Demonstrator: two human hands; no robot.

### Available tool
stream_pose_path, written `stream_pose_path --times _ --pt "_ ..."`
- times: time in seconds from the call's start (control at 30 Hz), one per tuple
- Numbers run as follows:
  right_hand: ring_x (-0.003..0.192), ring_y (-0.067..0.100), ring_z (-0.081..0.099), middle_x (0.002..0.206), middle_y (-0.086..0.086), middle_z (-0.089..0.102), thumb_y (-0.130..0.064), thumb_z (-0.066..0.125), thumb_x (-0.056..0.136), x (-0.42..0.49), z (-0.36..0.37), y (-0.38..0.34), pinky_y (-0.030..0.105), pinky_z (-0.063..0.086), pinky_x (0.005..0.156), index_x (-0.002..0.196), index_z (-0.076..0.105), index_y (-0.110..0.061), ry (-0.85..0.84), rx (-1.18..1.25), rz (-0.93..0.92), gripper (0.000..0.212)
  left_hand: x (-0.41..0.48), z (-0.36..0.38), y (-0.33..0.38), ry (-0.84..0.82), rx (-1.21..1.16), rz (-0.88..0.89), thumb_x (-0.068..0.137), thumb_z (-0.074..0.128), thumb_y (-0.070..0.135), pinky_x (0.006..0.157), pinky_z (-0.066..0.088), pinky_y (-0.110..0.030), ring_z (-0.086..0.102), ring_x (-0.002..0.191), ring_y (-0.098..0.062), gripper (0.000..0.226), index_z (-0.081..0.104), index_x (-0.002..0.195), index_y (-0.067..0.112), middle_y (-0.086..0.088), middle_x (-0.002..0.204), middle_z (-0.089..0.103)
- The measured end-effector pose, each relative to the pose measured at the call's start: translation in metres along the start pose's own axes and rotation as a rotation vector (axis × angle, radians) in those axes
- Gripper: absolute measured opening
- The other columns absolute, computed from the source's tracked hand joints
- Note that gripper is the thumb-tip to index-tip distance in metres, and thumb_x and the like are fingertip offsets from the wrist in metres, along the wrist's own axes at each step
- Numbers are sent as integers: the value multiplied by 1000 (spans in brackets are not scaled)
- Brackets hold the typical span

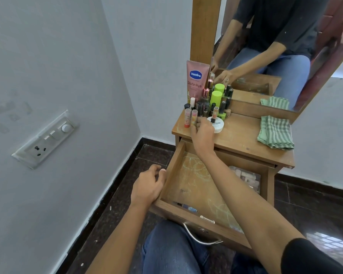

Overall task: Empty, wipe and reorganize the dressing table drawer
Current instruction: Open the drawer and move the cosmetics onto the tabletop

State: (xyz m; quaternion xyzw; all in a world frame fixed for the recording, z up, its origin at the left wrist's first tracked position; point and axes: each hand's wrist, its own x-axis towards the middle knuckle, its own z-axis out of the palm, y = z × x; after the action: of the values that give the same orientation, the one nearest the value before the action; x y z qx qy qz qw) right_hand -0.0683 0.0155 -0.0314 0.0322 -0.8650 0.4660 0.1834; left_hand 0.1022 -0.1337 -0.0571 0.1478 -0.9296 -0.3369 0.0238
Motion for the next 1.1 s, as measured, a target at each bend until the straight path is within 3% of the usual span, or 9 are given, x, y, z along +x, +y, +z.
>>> stream_pose_path --times 0.1,0.17,0.23,0.37,0.47,0.6,0.87,1.0,1.1 --pt "82 13 54 94 4 58 -4 57 90 -24 -17 0 25 49 72 110 58 -5 31 98 -70 20 -1 -2 2 3 -9 -11 98 41 47 82 54 -38 64 92 -15 37 59 123 25 4 107 70" --pt "81 9 55 94 -1 58 -5 57 91 -50 -30 4 17 47 71 105 60 -6 -34 123 -190 15 0 -1 2 -2 -2 -16 98 42 47 80 54 -37 64 88 -15 37 60 122 26 5 101 70" --pt "77 5 58 90 -4 62 -8 59 90 -78 -40 12 13 47 70 100 64 -11 -293 80 -254 11 1 0 2 -4 1 -20 98 42 47 79 53 -37 64 86 -15 35 60 119 26 6 99 69" --pt "74 4 60 85 -5 66 -16 62 90 -113 -44 31 17 48 71 95 66 -12 -973 -122 -135 7 1 0 2 -6 3 -34 98 43 46 79 54 -37 64 85 -16 34 61 118 26 6 94 69" --pt "73 7 60 89 1 70 -18 65 89 -122 -39 38 21 49 69 102 66 -8 -1247 -219 -120 17 0 0 3 1 -2 -38 98 43 45 76 53 -37 63 80 -15 32 62 114 25 10 83 64" --pt "71 3 57 94 3 70 -12 60 92 -129 -32 37 12 45 66 110 66 -8 -1285 -197 -145 20 0 0 3 7 -10 -37 98 43 45 75 53 -37 62 76 -14 33 63 113 24 12 79 62" --pt "90 7 62 110 5 68 -9 56 93 -129 -32 43 14 50 79 113 66 -6 -1326 -90 -37 23 -2 -2 4 19 -12 -25 99 45 43 76 53 -35 62 81 -10 31 64 112 22 10 86 66" --pt "80 -2 58 93 -9 64 -13 55 95 -128 -37 44 10 46 72 110 64 -8 -1319 8 28 19 -2 -2 4 22 -18 -26 99 45 42 73 52 -33 62 79 -9 31 64 112 22 11 84 65" --pt "78 4 60 87 -5 64 -16 53 97 -122 -44 46 18 46 73 101 61 -14 -1251 129 116 10 -2 -2 4 18 -22 -21 99 45 43 77 54 -36 63 80 -10 31 64 113 22 10 85 66"
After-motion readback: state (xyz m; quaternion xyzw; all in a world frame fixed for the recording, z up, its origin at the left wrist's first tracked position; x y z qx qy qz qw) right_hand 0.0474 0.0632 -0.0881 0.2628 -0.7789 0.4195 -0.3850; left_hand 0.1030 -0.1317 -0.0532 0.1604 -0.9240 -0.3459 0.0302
